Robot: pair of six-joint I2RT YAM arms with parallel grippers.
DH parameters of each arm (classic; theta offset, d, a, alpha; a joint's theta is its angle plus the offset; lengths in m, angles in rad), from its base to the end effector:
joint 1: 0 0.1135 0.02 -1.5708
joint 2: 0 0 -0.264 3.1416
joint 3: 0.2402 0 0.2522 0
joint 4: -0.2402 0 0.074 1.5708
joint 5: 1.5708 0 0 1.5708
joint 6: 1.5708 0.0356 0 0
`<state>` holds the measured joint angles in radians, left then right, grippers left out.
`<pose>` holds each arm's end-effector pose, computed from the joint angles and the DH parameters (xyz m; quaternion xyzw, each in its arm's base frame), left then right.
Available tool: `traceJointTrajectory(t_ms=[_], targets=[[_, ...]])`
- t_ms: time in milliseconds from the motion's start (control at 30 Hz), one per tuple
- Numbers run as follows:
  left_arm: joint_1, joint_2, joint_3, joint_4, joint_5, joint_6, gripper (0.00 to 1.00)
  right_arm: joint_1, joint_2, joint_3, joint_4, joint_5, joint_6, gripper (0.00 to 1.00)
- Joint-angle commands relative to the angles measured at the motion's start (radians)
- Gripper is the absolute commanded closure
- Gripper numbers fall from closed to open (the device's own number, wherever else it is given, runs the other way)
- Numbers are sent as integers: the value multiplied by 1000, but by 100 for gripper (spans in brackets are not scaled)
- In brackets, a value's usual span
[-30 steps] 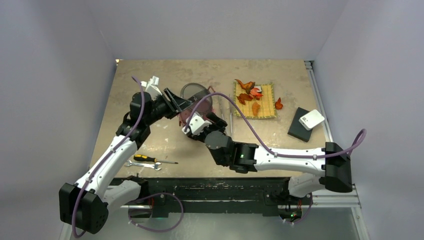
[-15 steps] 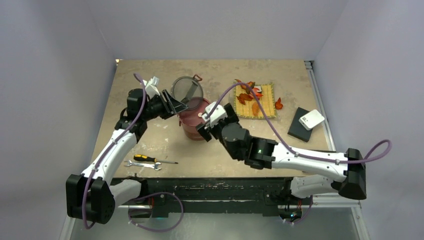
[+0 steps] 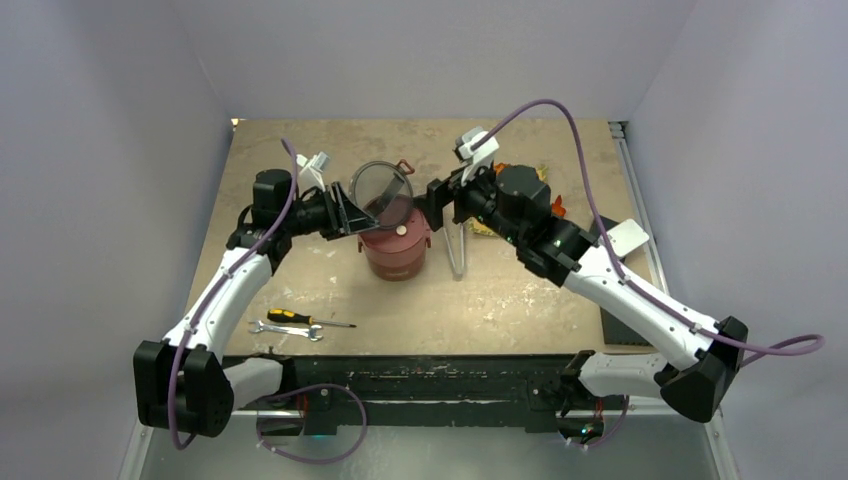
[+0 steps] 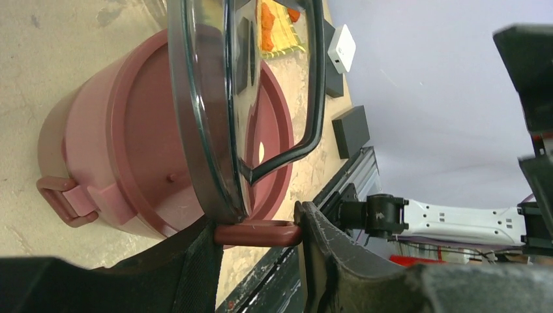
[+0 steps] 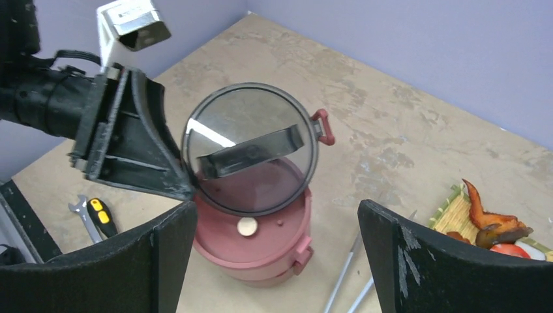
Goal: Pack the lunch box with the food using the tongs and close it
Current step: Adjust the box lid.
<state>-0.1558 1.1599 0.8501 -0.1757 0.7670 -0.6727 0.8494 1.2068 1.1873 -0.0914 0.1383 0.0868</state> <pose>0.2473 -0.0639 0.2915 -0.0162 0.8171 -0.4861 0.3094 0.1891 0.2075 0.4033 -0.2339 0.7072 0.2542 0.6169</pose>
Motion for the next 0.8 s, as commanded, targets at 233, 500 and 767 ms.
traceJointTrajectory(t_ms=[233, 500, 767], targets=[[42, 37, 99, -59, 177, 49, 86, -67, -84, -69, 164, -369, -313, 9], [47, 13, 134, -123, 217, 76, 86, -67, -41, -91, 261, -530, -505, 9], [48, -31, 125, -133, 256, 77, 86, -69, 68, 0, 148, -625, -643, 7]])
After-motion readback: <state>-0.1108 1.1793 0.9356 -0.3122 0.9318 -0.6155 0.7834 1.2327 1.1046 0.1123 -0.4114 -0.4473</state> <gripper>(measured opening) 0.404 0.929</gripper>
